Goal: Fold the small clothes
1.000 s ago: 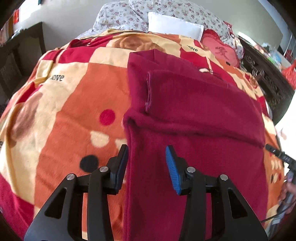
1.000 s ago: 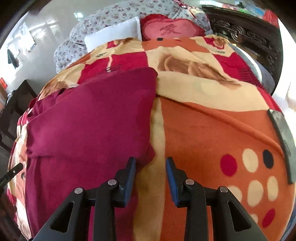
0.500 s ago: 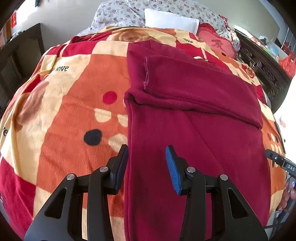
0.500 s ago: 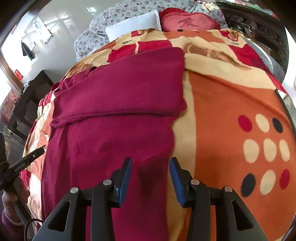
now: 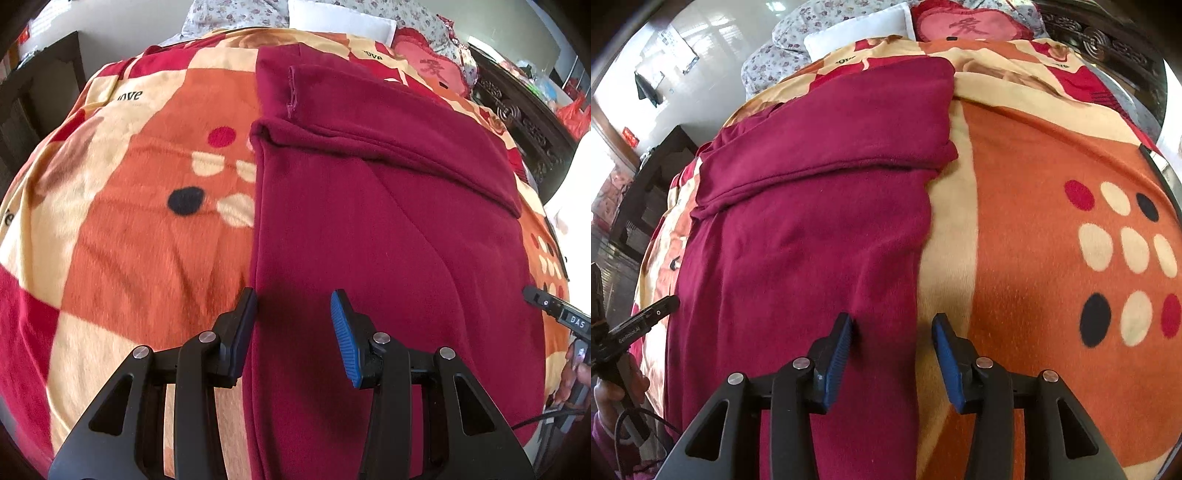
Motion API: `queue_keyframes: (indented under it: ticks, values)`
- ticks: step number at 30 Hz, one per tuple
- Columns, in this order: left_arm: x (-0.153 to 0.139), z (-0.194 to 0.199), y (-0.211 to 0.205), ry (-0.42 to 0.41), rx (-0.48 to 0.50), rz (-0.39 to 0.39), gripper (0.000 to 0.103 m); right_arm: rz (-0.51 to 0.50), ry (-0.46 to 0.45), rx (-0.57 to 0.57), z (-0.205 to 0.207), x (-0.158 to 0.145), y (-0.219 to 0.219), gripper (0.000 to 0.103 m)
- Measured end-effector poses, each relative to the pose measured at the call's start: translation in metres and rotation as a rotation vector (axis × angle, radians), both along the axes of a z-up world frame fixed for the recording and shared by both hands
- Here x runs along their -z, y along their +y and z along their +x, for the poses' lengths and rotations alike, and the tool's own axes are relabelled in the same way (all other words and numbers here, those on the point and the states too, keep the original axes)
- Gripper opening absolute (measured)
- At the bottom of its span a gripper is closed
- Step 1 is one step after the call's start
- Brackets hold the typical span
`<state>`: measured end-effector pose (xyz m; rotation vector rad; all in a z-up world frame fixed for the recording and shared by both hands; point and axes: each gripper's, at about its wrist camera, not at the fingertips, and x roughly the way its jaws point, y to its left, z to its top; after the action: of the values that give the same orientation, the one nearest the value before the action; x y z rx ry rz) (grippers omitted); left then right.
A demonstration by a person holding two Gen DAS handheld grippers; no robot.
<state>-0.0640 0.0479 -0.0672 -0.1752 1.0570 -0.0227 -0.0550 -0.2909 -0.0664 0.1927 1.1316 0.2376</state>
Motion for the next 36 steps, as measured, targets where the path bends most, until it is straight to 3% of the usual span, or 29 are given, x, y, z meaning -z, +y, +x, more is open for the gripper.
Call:
queue_keyframes:
  ticks: [6, 8, 11, 15, 19, 21, 22, 23, 25, 27, 36]
  values:
    - [0.003, -0.011, 0.002, 0.013, 0.000, -0.013, 0.042, 0.035, -0.025, 0.013, -0.005, -0.001, 0.001, 0.044]
    - [0.003, -0.014, 0.001, 0.012, 0.003, -0.014, 0.042, 0.008, -0.063, 0.005, -0.010, -0.005, 0.004, 0.026]
    - [0.004, -0.019, 0.002, 0.013, 0.001, -0.019, 0.042, -0.035, -0.074, 0.012, -0.014, -0.007, 0.005, 0.015]
    - [0.004, -0.028, 0.007, 0.022, -0.011, -0.046, 0.042, -0.032, -0.064, 0.017, -0.016, -0.005, 0.002, 0.015]
    - [0.002, -0.038, 0.011, 0.029, -0.016, -0.085, 0.042, 0.032, -0.074, 0.050, -0.027, -0.013, -0.008, 0.015]
    - [0.000, -0.042, 0.011, 0.034, -0.010, -0.109, 0.042, 0.097, -0.066, 0.080, -0.033, -0.014, -0.016, 0.016]
    - [-0.003, -0.045, 0.011, 0.032, -0.005, -0.119, 0.042, 0.124, -0.058, 0.084, -0.037, -0.014, -0.018, 0.023]
    - [-0.005, -0.047, 0.011, 0.032, 0.002, -0.125, 0.043, 0.137, -0.053, 0.081, -0.042, -0.015, -0.020, 0.037]
    - [-0.007, -0.052, 0.011, 0.040, 0.022, -0.144, 0.045, 0.132, -0.064, 0.068, -0.054, -0.019, -0.020, 0.048]
    - [-0.008, -0.058, 0.011, 0.052, 0.040, -0.164, 0.050, 0.103, -0.069, 0.036, -0.068, -0.024, -0.018, 0.048]
    - [-0.004, -0.087, 0.020, 0.124, 0.037, -0.177, 0.051, 0.114, -0.026, -0.020, -0.104, -0.024, -0.018, 0.048]
